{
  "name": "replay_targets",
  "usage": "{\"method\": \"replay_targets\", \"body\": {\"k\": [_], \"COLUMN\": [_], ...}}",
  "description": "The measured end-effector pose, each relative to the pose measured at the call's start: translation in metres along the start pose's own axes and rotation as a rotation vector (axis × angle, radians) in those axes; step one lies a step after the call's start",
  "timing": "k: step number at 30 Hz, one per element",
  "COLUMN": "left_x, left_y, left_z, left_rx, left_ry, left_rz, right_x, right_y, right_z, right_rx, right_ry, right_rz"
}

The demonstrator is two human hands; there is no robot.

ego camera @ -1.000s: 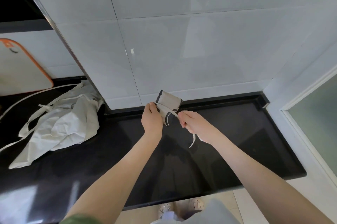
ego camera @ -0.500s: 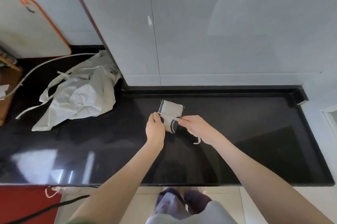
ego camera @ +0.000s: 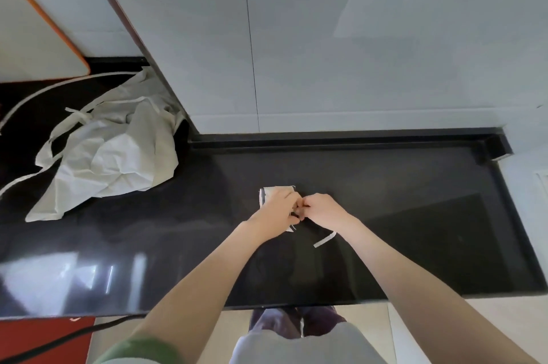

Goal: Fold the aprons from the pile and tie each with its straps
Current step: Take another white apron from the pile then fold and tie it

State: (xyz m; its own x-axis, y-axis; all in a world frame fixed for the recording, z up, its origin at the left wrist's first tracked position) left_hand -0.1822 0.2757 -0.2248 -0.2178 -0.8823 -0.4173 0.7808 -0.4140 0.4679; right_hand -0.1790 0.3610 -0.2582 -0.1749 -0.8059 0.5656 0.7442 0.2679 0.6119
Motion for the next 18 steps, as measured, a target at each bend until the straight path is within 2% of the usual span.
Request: {"method": "replay_targets", "body": {"k": [5, 6, 9, 11, 14, 18], "left_x": [0.015, 0.019, 0.038, 0.049, 0.052, 0.032], "left_y": [-0.02, -0.02, -0.014, -0.01, -0.009, -0.016], "left_z": [-0.009, -0.008, 0.002, 0.007, 0.006, -0.003], "left_rx": [0.035, 0.048, 0.038, -0.034, -0.075, 0.029], "left_ry": [0.108, 0.224, 0.81, 0.99, 1.005, 0.807], "left_rz": [0.081, 0.09, 0.196, 0.28, 0.334, 0.198], "right_x": [-0.015, -0.019, -0.032, -0.041, -0.048, -0.033], "right_y": [0.012, 0.015, 0.022, 0.025, 0.027, 0.031], "right_z": [0.016, 0.021, 0.028, 0.025, 0.017, 0.017], "right_rx": [-0.068, -0.069, -0.069, -0.059, 0.006, 0.056], "right_ry": [-0.024, -0.029, -0.072, -0.124, -0.103, -0.071], "right_rz": [0.001, 0.006, -0.013, -0.057, -0.082, -0.027]}}
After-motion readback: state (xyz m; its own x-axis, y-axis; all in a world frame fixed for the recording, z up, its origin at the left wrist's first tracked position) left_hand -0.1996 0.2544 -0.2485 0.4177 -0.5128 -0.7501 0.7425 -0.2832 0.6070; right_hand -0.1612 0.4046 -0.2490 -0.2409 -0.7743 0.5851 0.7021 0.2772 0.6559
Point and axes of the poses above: each hand's wrist, its own y-axis away from the middle knuckle, its own z-axis out of the back of the hand, x = y × z, the point moved 9 cm from there along -y, towards the middle knuckle, and after that the axes turned 8 degrees about z, right-handed, at the moved point
